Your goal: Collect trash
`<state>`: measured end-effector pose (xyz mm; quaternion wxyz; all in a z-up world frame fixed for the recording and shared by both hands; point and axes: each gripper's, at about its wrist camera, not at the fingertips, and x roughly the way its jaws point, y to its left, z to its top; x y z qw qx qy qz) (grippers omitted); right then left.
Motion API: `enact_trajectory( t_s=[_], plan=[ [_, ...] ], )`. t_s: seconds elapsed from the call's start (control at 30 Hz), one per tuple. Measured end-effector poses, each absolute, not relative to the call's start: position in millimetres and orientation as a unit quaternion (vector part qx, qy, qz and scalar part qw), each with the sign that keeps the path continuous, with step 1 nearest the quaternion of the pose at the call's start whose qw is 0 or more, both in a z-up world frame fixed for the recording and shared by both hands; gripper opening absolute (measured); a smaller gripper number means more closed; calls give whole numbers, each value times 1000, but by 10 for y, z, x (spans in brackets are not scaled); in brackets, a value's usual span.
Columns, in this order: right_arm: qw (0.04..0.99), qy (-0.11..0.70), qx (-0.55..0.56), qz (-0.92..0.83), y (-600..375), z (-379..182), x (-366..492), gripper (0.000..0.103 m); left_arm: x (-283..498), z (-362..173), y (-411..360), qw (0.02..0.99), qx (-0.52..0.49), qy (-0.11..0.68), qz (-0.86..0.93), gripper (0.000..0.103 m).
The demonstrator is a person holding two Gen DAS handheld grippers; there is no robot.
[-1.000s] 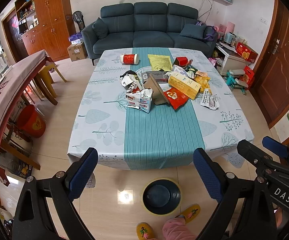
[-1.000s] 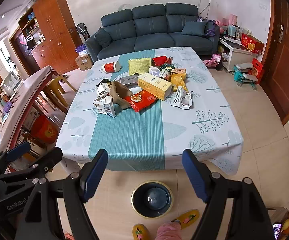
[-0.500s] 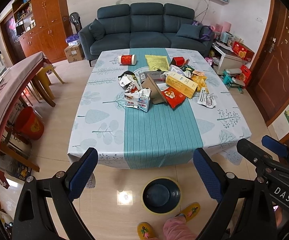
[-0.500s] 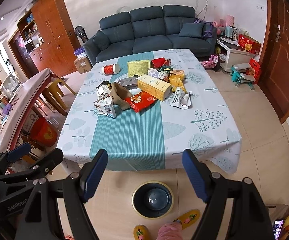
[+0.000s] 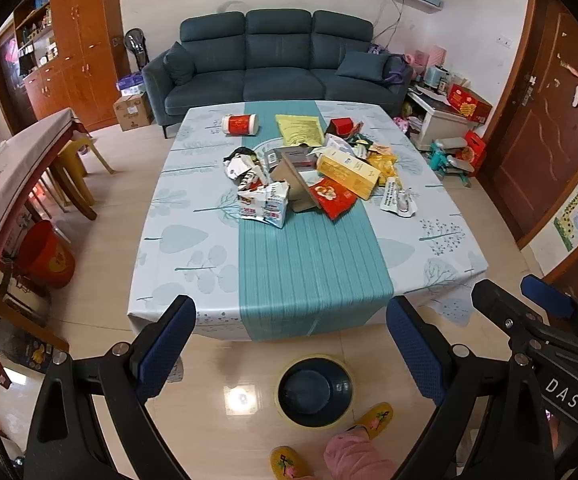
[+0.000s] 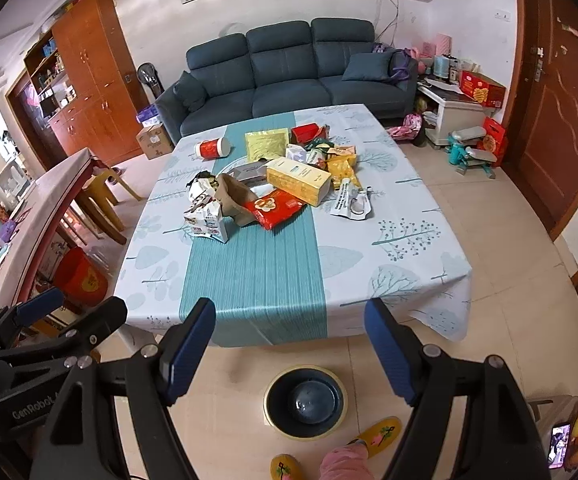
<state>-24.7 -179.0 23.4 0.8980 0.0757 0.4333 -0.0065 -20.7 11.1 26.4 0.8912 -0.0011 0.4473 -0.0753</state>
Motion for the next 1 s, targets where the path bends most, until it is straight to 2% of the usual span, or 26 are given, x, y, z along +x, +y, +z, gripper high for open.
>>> enact_trajectory(
  t_s=[0.33, 0.47, 0.73, 0.9, 1.0],
  plan=[
    [907, 412, 87, -25, -1909, 348, -262, 77, -95, 444, -27, 904, 6, 416, -96, 95],
    [908, 407, 94, -25, -2065, 344, -132, 77, 91, 438, -209, 905, 48, 417, -72, 95],
    [898, 428, 102, -1, -2574, 141, 523, 77, 896, 248, -490, 877, -17, 477, -63, 95],
    [882, 458, 109, 18, -3018, -101, 1141, 77, 1550, -94, -734, 850, -59, 521, -53, 95],
    [869, 482, 112, 31, -3206, -324, 1483, 77, 1893, -338, -906, 839, -48, 540, -50, 95]
  ],
)
